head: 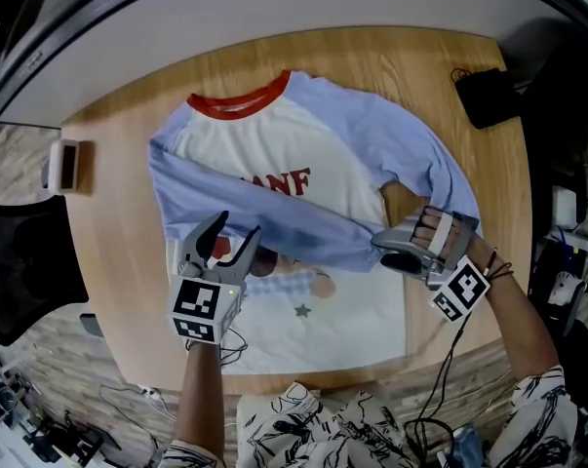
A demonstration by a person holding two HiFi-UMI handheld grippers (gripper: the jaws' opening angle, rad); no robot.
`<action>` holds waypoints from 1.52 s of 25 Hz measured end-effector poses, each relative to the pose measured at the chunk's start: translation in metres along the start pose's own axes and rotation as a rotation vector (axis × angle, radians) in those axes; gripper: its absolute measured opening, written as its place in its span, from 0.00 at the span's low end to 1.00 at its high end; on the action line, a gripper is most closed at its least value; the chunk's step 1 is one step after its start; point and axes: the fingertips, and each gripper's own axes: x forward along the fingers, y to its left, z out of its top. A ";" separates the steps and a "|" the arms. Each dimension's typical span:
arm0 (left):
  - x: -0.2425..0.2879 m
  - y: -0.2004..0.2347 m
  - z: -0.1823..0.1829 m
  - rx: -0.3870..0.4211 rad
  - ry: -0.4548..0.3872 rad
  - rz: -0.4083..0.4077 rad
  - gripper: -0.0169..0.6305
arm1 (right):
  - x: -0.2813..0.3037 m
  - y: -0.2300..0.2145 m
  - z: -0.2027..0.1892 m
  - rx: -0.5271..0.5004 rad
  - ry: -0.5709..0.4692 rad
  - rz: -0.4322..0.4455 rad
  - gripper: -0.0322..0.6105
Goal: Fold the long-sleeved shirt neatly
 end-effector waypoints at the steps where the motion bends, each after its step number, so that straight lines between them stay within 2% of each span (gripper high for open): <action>1: 0.000 -0.001 0.001 0.000 -0.002 -0.003 0.41 | -0.007 -0.007 -0.003 0.075 -0.011 -0.016 0.52; 3: 0.000 -0.003 0.005 -0.001 -0.012 -0.003 0.40 | -0.016 -0.026 -0.015 0.274 -0.021 -0.057 0.51; 6: 0.002 -0.007 0.004 0.002 -0.003 -0.005 0.40 | -0.007 -0.045 -0.030 0.615 -0.010 -0.065 0.41; 7: 0.003 -0.010 0.002 0.006 0.006 -0.010 0.40 | 0.002 -0.048 -0.032 0.711 -0.012 -0.044 0.35; 10: 0.004 -0.016 0.006 0.019 -0.005 -0.014 0.40 | 0.025 -0.047 -0.032 0.949 -0.040 0.048 0.30; 11: 0.005 -0.017 0.008 0.024 -0.015 -0.014 0.40 | 0.030 -0.043 -0.033 0.999 -0.037 0.080 0.26; 12: 0.005 -0.019 0.009 0.027 -0.019 -0.016 0.40 | 0.033 -0.039 -0.035 1.027 -0.022 0.113 0.17; 13: 0.006 -0.021 0.009 0.030 -0.020 -0.020 0.40 | 0.034 -0.033 -0.036 1.040 -0.001 0.144 0.11; 15: 0.006 -0.023 0.008 0.035 -0.017 -0.027 0.40 | 0.037 -0.025 -0.038 1.069 0.032 0.187 0.11; 17: 0.007 -0.023 0.006 0.035 -0.015 -0.030 0.40 | 0.038 -0.026 -0.039 1.103 0.045 0.190 0.09; 20: 0.009 -0.026 0.006 0.032 -0.017 -0.037 0.40 | 0.028 -0.044 -0.039 1.073 0.041 0.125 0.08; 24: 0.009 -0.029 0.004 0.037 -0.009 -0.042 0.40 | 0.001 -0.087 -0.046 1.058 -0.027 -0.056 0.08; 25: 0.011 -0.029 -0.001 0.030 0.003 -0.039 0.40 | 0.001 -0.085 -0.051 1.040 -0.008 -0.062 0.08; 27: 0.015 -0.025 -0.014 -0.008 0.047 -0.026 0.41 | 0.009 -0.065 -0.059 1.001 0.056 -0.018 0.08; 29: 0.017 -0.019 -0.034 -0.076 0.116 -0.014 0.41 | 0.016 -0.048 -0.060 1.031 0.063 0.010 0.08; 32: 0.012 -0.019 -0.053 -0.123 0.177 0.000 0.41 | 0.020 -0.044 -0.059 1.084 0.049 -0.035 0.08; 35: 0.002 -0.020 -0.030 -0.088 0.096 0.011 0.41 | 0.022 -0.044 -0.059 1.076 0.066 -0.055 0.08; 38: 0.015 -0.009 -0.022 -0.141 0.065 0.013 0.41 | 0.019 -0.046 -0.059 1.086 0.061 -0.069 0.10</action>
